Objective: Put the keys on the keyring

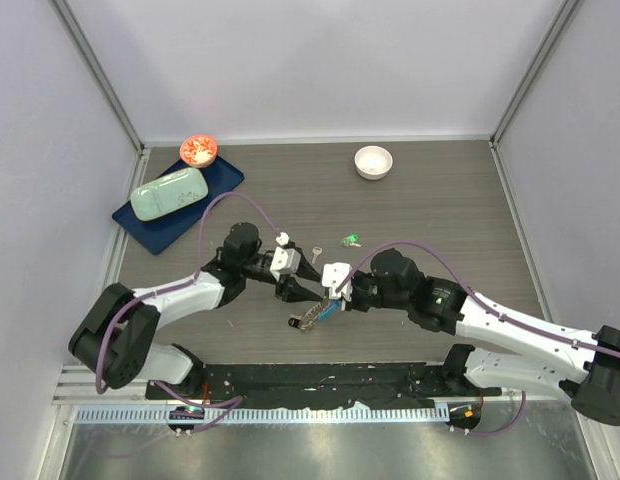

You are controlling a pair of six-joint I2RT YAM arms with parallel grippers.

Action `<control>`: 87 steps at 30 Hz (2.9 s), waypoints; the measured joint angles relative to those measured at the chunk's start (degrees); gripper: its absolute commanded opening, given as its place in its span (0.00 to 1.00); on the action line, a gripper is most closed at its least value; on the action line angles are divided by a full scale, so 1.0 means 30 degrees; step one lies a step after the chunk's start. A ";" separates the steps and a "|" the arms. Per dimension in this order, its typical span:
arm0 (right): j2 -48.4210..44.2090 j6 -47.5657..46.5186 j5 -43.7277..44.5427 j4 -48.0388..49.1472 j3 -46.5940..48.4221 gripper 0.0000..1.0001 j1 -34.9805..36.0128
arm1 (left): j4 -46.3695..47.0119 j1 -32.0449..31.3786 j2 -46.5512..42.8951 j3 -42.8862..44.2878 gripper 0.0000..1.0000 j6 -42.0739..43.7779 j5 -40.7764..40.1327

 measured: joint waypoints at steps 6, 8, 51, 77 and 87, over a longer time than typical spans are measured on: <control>0.1260 -0.0554 0.0080 0.0219 0.0787 0.01 0.0000 | -0.0466 0.0189 -0.1690 -0.1144 0.50 -0.0044 -0.1902; 0.1770 -0.0758 0.0102 0.0532 0.0976 0.01 0.0000 | 0.0328 0.0189 -0.2164 -0.2178 0.50 -0.0882 -0.2958; 0.4845 -0.1770 0.1654 0.4787 -0.0102 0.01 0.0000 | 0.2025 -0.3963 -0.8699 -0.7963 0.57 -0.4291 -1.9649; 0.4269 -0.0801 -0.0109 0.5034 -0.0597 0.01 0.0000 | 0.5268 -0.0845 -0.4991 -0.7526 0.55 -0.1035 -1.2233; 0.4277 -0.0787 -0.0692 0.4874 -0.0597 0.01 0.0000 | 0.2426 0.0474 -0.4685 -0.5552 0.51 0.0838 -0.6776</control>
